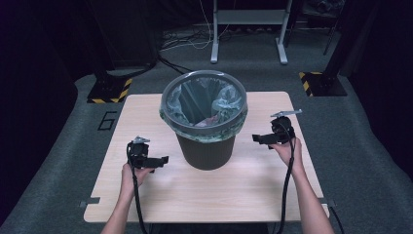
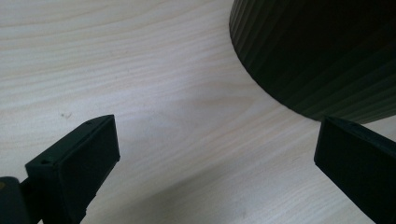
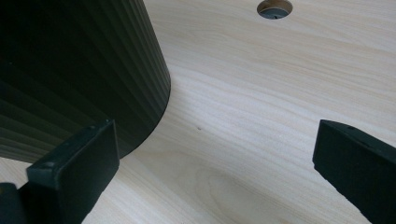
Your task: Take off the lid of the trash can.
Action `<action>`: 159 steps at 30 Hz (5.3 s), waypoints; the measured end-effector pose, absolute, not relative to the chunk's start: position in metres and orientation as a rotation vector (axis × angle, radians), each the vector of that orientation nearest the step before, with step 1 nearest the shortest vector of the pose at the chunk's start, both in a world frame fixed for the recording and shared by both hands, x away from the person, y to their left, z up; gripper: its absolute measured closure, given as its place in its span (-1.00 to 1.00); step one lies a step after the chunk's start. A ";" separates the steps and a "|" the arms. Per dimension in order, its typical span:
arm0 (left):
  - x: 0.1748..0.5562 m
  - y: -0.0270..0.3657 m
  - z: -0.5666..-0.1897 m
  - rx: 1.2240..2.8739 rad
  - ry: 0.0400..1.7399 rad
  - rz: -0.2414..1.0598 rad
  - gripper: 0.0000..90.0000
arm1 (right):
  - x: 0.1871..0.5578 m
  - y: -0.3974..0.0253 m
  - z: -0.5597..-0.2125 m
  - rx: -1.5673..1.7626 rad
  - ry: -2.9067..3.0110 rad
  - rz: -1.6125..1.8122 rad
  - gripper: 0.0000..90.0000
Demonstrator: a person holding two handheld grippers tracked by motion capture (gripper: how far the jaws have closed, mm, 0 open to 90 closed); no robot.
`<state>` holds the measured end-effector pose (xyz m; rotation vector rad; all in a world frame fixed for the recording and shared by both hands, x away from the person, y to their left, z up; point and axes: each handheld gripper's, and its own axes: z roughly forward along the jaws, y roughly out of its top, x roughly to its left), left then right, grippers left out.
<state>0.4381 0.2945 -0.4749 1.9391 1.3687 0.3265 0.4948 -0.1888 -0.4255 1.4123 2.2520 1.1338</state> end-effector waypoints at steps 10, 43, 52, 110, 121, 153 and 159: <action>0.454 0.294 -0.462 1.931 1.362 0.280 -1.00 | 0.497 -0.184 -0.412 1.384 2.271 1.134 -1.00; 0.499 0.295 -0.395 1.923 1.331 0.234 -1.00 | 0.512 -0.175 -0.369 1.356 2.295 1.150 -1.00; 0.502 0.302 -0.374 1.865 1.318 0.271 -1.00 | 0.513 -0.175 -0.350 1.311 2.229 1.185 -1.00; 0.541 0.243 -0.269 1.990 1.230 0.352 -0.08 | 0.530 -0.105 -0.260 1.283 2.259 1.081 -0.12; 0.541 0.242 -0.273 1.998 1.219 0.336 0.29 | 0.531 -0.098 -0.265 1.303 2.257 1.025 0.16; 0.538 0.237 -0.269 2.017 1.216 0.369 0.46 | 0.523 -0.087 -0.255 1.242 2.202 0.946 0.44; 0.537 0.237 -0.262 2.004 1.211 0.386 0.46 | 0.525 -0.088 -0.257 1.272 2.204 0.972 0.45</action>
